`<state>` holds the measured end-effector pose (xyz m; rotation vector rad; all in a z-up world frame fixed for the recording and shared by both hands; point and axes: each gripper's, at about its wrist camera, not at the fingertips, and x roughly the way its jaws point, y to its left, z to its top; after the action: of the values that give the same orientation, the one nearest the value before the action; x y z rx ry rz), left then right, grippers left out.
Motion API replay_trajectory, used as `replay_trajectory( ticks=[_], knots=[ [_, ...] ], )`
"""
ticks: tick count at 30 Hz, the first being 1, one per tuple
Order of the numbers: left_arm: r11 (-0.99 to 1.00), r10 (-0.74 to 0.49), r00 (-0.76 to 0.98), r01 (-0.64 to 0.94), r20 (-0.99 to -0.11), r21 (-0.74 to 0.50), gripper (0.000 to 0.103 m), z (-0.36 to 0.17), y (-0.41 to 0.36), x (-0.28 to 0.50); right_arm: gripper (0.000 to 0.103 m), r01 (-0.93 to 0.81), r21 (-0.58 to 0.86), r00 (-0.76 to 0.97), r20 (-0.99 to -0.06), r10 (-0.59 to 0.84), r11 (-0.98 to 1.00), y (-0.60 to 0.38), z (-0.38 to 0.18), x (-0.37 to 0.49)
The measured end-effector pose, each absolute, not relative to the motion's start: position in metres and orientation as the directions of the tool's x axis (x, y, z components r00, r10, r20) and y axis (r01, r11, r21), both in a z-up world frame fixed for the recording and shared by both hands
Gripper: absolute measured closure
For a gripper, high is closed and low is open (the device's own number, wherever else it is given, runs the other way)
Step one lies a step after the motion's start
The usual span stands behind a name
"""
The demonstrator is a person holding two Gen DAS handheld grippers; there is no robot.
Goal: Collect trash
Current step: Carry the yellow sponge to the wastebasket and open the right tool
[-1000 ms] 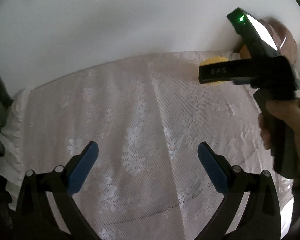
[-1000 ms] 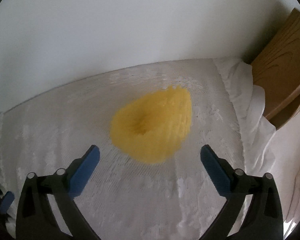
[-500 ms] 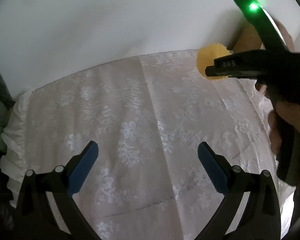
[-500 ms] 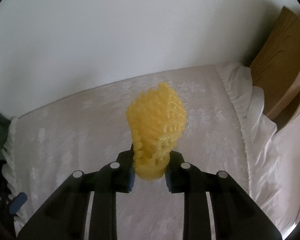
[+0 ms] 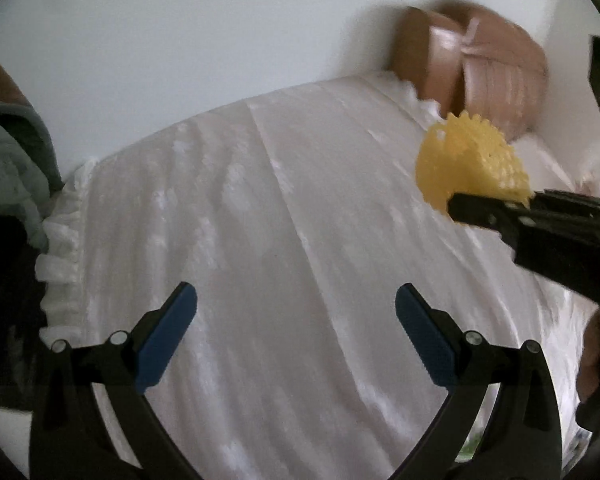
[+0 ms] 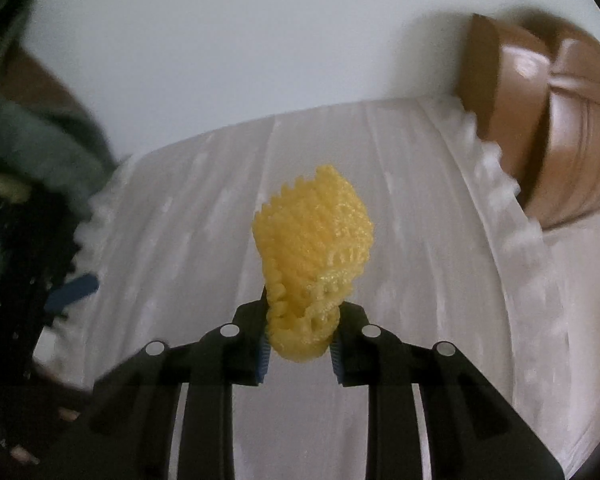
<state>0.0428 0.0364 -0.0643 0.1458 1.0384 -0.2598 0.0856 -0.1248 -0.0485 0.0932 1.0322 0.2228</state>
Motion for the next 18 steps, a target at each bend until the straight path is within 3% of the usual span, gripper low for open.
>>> replay_trajectory(
  ticks=[8, 18],
  knots=[
    [0.922, -0.210, 0.394, 0.385, -0.895, -0.047, 0.008, -0.071, -0.008, -0.036, 0.077, 0.014, 0.266, 0.483, -0.846, 0.226, 0.964, -0.169, -0.058, -0.041],
    [0.818, -0.276, 0.368, 0.575, -0.888, -0.016, 0.008, -0.059, -0.093, -0.112, 0.076, 0.215, 0.290, 0.519, -0.843, 0.142, 0.932, -0.249, -0.071, -0.160]
  ],
)
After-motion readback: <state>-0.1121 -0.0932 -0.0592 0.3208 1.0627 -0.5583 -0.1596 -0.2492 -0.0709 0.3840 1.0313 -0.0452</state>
